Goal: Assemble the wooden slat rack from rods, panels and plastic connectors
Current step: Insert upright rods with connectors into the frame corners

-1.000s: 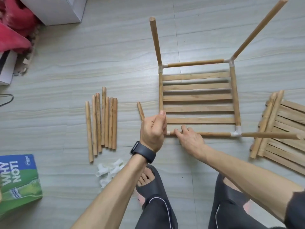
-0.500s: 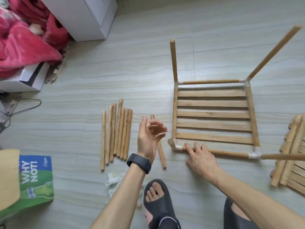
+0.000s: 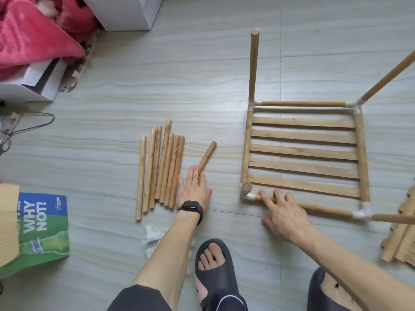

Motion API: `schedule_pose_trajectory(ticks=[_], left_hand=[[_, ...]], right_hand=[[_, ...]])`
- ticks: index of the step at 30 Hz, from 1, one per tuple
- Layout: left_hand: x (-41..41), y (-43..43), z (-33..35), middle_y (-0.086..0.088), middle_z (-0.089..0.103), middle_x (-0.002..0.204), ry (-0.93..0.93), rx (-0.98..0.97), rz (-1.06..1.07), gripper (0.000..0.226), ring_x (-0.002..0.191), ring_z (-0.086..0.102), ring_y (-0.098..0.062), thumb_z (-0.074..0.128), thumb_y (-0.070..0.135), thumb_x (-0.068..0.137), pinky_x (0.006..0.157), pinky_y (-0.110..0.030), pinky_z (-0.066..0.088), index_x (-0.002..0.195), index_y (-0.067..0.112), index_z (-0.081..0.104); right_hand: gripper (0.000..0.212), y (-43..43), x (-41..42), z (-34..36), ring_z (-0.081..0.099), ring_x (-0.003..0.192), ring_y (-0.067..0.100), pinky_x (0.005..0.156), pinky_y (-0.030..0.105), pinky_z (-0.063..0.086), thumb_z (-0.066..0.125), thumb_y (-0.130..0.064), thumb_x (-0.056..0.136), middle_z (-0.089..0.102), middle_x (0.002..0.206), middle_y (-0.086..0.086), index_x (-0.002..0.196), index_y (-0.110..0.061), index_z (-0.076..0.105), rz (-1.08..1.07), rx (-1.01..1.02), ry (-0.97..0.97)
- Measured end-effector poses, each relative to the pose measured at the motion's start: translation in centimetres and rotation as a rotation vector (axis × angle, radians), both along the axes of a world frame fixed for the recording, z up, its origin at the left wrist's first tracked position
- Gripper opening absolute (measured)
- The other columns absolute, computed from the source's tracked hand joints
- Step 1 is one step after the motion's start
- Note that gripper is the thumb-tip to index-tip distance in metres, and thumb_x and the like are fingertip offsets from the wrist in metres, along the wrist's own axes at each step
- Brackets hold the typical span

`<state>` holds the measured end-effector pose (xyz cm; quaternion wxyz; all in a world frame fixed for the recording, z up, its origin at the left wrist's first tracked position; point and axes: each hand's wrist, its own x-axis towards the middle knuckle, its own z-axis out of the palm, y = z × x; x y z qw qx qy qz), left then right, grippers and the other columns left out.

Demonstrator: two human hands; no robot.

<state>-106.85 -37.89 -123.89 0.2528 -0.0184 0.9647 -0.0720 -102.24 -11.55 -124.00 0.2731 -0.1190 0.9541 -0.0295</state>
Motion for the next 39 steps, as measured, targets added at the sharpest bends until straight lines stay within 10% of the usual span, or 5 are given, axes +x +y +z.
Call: schedule_pose_trajectory(ticks=[8, 16, 22, 31, 39], left_hand=[[-0.6, -3.1, 1.3, -0.011, -0.01, 0.166, 0.0, 0.105, 0.221, 0.071, 0.152, -0.013, -0.023, 0.04, 0.046, 0.1, 0.123, -0.048, -0.003, 0.157, 0.011, 0.017], [8.1, -6.2, 4.1, 0.009, 0.049, 0.133, 0.054, 0.388, 0.142, 0.03, 0.125, 0.043, -0.013, 0.057, 0.029, 0.088, 0.101, -0.031, 0.039, 0.116, 0.038, 0.06], [12.0, -7.6, 3.5, 0.008, 0.048, 0.134, -0.167, 0.168, -0.198, 0.047, 0.13, 0.039, -0.015, 0.058, 0.059, 0.085, 0.104, -0.034, 0.032, 0.126, 0.036, 0.056], [10.2, -6.8, 3.1, -0.002, 0.056, 0.127, -0.151, 0.027, -0.27, 0.041, 0.122, 0.046, -0.022, 0.047, 0.052, 0.096, 0.1, -0.036, 0.035, 0.119, 0.02, 0.059], [4.3, -3.6, 15.1, 0.01, 0.069, 0.087, 0.089, 0.927, 0.426, 0.03, 0.079, 0.063, -0.006, 0.061, 0.058, 0.09, 0.066, -0.022, 0.045, 0.088, 0.029, 0.07]], right_hand=[[0.084, -0.3, -0.1, -0.1, 0.038, 0.122, 0.028, 0.101, 0.035, 0.043, 0.045, -0.057, 0.099, 0.03, 0.146, 0.005, 0.162, -0.027, -0.001, 0.008, 0.027, 0.005], [0.088, -0.9, 0.4, 0.3, 0.039, 0.12, 0.03, 0.102, 0.036, 0.043, 0.049, -0.056, 0.097, 0.031, 0.146, 0.008, 0.162, -0.024, -0.002, 0.006, 0.07, 0.007], [0.083, -1.5, 0.9, 1.2, 0.041, 0.124, 0.03, 0.097, 0.038, 0.047, 0.049, -0.049, 0.098, 0.032, 0.144, 0.01, 0.161, -0.024, 0.002, -0.026, 0.091, -0.04], [0.069, -1.4, 4.1, 2.5, 0.046, 0.123, 0.031, 0.092, 0.039, 0.045, 0.037, -0.017, 0.104, 0.036, 0.143, 0.012, 0.162, -0.023, 0.001, 0.097, 0.248, -0.047], [0.065, -1.0, 4.0, 4.2, 0.05, 0.121, 0.031, 0.091, 0.039, 0.044, 0.035, -0.016, 0.104, 0.057, 0.131, 0.011, 0.162, -0.027, 0.007, 0.204, 0.212, 0.001]])
